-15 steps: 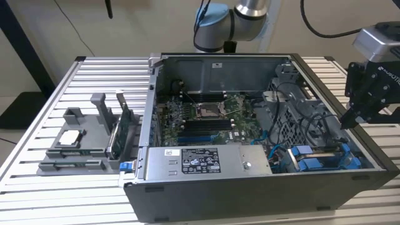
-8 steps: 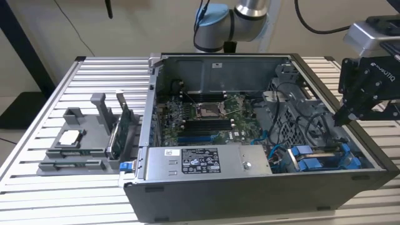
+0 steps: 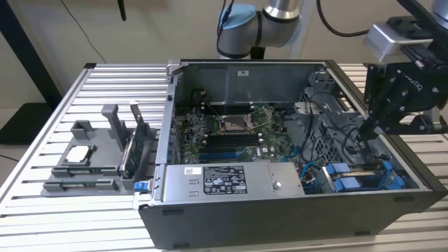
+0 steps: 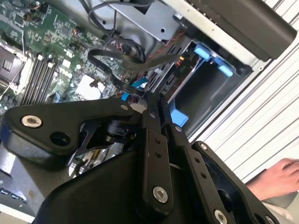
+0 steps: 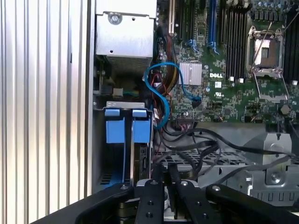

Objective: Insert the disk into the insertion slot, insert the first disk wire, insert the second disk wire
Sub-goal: 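Insert the second disk wire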

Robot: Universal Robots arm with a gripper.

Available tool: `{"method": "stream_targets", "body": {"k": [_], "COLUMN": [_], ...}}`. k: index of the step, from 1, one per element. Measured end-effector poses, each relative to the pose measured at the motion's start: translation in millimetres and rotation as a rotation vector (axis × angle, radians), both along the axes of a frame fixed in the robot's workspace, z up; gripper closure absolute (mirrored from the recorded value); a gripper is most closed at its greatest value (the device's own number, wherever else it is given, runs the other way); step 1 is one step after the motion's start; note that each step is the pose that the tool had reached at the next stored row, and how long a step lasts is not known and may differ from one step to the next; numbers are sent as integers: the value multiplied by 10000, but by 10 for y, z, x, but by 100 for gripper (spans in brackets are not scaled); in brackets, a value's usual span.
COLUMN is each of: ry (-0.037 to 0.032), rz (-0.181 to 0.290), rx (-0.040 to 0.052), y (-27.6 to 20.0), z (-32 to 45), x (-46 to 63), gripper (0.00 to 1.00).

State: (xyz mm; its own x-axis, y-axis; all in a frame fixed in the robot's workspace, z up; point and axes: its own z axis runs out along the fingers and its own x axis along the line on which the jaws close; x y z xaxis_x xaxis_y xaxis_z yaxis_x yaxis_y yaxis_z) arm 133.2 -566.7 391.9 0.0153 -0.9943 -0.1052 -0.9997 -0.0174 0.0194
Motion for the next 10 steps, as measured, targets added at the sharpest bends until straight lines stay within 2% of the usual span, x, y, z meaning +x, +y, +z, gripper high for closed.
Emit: {"method": "stream_targets", "body": {"k": [4,10], "ry": [0,0], "rz": [-1,0], "rx": [11,16], "y": [-3,-15], "z": [-1,-2], "x": [-75,-102], "gripper": [84,84]}}
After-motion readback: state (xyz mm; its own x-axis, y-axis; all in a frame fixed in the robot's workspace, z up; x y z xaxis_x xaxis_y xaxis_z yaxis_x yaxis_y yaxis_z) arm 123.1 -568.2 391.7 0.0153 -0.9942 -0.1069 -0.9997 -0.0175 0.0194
